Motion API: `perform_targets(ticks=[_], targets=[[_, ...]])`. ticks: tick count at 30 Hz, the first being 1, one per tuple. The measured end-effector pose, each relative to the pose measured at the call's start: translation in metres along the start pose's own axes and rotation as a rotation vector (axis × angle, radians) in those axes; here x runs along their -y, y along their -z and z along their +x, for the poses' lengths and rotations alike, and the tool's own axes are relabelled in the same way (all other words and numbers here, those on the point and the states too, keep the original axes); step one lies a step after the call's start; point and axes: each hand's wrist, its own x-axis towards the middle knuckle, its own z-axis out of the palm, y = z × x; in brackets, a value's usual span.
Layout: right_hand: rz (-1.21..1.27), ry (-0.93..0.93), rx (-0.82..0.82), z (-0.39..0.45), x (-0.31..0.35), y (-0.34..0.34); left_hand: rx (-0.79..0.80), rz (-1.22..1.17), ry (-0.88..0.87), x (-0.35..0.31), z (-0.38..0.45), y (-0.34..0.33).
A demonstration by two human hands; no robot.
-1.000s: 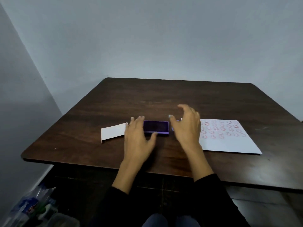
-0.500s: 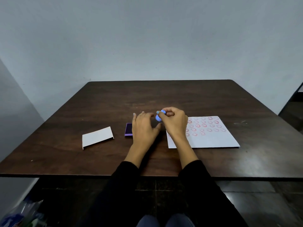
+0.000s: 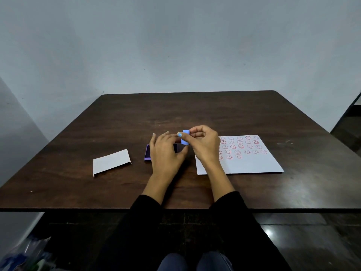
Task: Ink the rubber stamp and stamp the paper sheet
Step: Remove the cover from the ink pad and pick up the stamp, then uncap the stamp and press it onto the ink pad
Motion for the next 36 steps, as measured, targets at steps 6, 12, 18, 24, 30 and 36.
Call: perform_targets(ticks=[6,12,18,24,30,36], targets=[[0.008,-0.018,0.013,-0.002,0.000,0.001,-0.009,-0.032,0.039,-0.002,0.001,0.000],[-0.021,0.012,0.026,-0.002,-0.001,0.002,0.046,-0.069,0.072,-0.001,0.001,-0.003],[-0.015,-0.004,0.055,0.000,-0.004,0.001,0.080,-0.084,0.073,0.005,0.003,-0.006],[0.034,-0.041,0.095,0.004,-0.009,-0.001,0.120,-0.086,0.100,0.007,0.003,-0.008],[0.221,-0.053,0.077,0.005,-0.005,0.002,0.153,0.013,0.088,0.004,0.000,-0.006],[0.822,-0.232,0.078,0.009,0.008,0.014,0.196,0.139,-0.005,0.003,-0.009,-0.004]])
